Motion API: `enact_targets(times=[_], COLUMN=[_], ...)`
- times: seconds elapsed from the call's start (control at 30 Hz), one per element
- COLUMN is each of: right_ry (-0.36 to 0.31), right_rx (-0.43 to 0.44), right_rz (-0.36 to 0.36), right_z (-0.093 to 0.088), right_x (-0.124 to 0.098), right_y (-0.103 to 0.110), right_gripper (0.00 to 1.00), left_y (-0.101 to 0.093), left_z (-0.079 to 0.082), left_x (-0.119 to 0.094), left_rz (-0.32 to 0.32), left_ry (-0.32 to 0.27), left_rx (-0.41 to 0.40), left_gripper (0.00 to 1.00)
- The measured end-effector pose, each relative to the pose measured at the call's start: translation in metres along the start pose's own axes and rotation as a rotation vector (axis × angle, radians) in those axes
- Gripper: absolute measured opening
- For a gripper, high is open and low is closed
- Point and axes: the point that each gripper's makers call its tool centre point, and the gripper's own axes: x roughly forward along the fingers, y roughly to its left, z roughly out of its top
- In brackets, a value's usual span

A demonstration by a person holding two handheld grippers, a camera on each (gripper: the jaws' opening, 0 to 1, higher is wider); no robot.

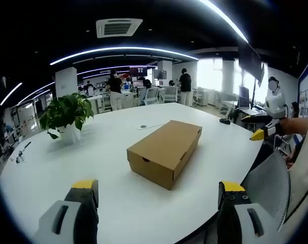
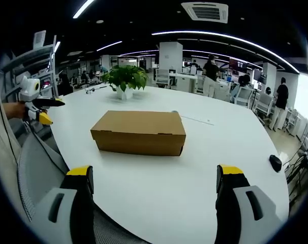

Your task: Operate the shoe box by opening the lid, removing the specified soft item, and placing it in the target area until the item is outside and the box remains undamaged.

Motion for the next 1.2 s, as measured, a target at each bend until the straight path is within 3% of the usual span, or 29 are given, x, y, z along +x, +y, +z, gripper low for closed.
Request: enact_targets(times=[1.2], right_ry=[0.045], right_rx=[-0.017], right_rz=[0.044], right_z=[-0.0051], right_x=[0.0043], right_y=[-0.0065], right_gripper=[0.96], left_y=[-0.0066], left_z=[-0.0056], left_x=[0.0096], left_rz=[-0.001], left_ry=[0.032], left_rx=[-0.012], left_gripper=[1.00])
